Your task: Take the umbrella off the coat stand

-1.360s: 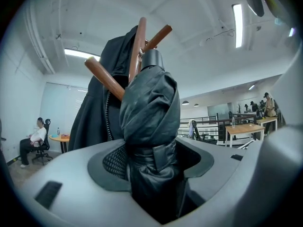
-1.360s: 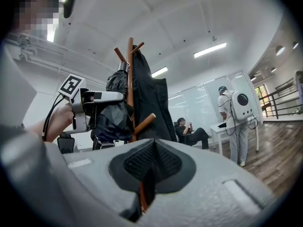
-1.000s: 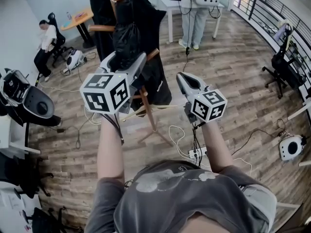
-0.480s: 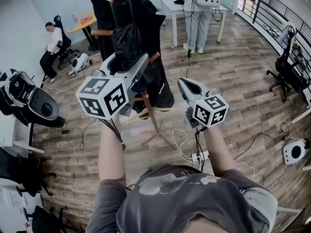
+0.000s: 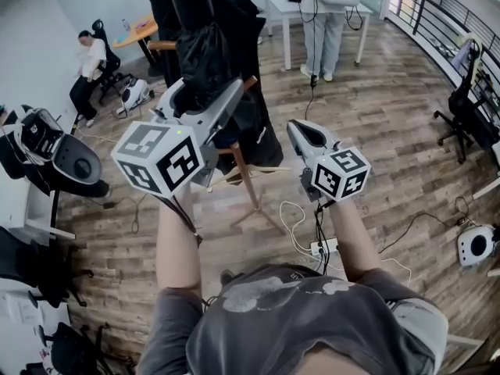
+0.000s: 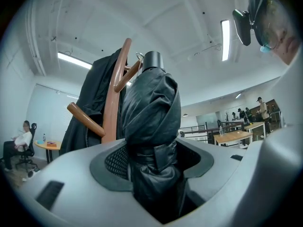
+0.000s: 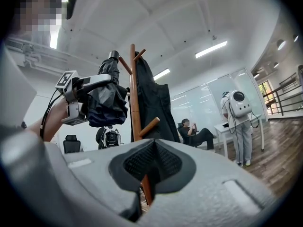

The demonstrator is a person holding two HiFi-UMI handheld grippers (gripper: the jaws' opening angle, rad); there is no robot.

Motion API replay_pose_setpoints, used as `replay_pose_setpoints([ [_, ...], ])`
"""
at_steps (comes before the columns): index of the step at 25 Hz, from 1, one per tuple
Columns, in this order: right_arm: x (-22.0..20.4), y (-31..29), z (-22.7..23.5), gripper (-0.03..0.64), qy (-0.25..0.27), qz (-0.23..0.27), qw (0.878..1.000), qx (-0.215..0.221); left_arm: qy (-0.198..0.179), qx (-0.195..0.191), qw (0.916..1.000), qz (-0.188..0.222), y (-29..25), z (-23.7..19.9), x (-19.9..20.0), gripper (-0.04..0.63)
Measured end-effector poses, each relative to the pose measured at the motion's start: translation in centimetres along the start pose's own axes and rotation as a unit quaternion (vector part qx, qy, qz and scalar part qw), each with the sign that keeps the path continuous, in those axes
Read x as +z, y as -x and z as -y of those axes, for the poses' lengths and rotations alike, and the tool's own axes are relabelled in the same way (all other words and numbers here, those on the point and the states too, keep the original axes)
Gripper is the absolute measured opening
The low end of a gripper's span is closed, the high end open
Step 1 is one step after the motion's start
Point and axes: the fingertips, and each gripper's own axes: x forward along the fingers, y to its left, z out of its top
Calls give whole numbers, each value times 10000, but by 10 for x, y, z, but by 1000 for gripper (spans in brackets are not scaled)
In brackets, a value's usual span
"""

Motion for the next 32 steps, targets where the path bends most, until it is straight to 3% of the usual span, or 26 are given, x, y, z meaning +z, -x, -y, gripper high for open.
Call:
replay_pose_setpoints([
  [11, -2, -12, -26, -2, 38, 140, 9994, -324, 227, -582, 9980, 9, 39, -8, -31, 279],
  [17, -13, -21, -58, -2, 73, 170, 9957, -903, 568, -940, 9939, -114, 77, -48, -61, 279],
  [32, -55, -47, -176, -2, 146, 239, 9779, -2072, 889, -1761, 9792, -467, 188, -132, -124, 279],
])
